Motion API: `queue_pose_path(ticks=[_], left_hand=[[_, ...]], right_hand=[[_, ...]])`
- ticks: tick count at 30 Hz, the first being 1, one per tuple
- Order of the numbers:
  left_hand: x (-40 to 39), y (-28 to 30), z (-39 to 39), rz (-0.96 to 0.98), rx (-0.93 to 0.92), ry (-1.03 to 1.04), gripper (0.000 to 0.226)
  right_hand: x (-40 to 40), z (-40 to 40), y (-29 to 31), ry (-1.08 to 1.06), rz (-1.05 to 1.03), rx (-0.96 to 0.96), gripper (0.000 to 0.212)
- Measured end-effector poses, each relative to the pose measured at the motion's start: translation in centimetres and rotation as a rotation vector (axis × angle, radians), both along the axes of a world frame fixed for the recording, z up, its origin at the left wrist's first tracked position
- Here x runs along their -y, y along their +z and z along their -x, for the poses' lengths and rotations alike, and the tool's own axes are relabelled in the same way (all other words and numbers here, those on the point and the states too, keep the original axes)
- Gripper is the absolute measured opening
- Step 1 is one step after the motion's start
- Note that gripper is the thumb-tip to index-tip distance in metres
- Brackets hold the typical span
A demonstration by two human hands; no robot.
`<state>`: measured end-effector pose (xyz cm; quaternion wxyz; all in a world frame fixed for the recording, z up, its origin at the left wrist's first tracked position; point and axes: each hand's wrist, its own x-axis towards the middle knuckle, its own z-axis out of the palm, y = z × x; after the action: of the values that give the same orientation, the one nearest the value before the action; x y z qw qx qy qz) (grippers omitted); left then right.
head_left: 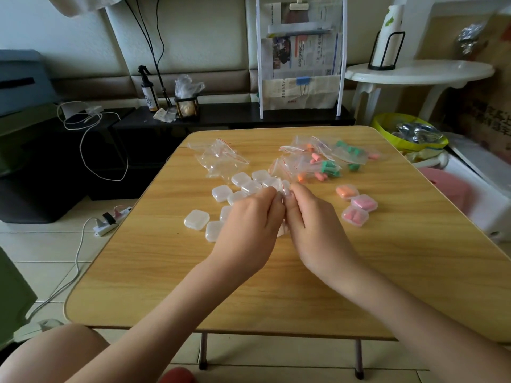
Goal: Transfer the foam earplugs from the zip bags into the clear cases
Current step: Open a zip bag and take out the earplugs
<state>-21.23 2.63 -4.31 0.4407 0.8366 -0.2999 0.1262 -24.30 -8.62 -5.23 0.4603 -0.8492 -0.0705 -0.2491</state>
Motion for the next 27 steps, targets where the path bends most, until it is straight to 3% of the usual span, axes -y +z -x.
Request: queue_pose_path(ticks=[8, 12, 18, 22, 27], left_hand=[[0.3, -0.4, 0.1, -0.078, 0.037, 0.072, 0.04], [0.4, -0.5, 0.2, -0.051, 0.062, 0.201, 0.042], [-0.1, 0.0, -0.3, -0.029, 0.068, 0.27, 0.04], [-0.1, -0.2, -0.3, -0.024, 0.066, 0.25, 0.036], [0.2, -0.2, 0.2, -0.058, 0.219, 0.104, 0.029]], right_hand=[[0.8, -0.6, -0.4, -0.167, 0.261, 0.083, 0.041], [1.0, -0.5, 0.0, -0.238, 0.413, 0.185, 0.022], [1.1, -0.1, 0.3, -0.112, 0.462, 0.246, 0.01], [1.2, -0.6, 0.1, -0.046, 0.548, 0.184, 0.016], [1.3, -0.8, 0.2, 0.005, 0.397, 0.003, 0.023]])
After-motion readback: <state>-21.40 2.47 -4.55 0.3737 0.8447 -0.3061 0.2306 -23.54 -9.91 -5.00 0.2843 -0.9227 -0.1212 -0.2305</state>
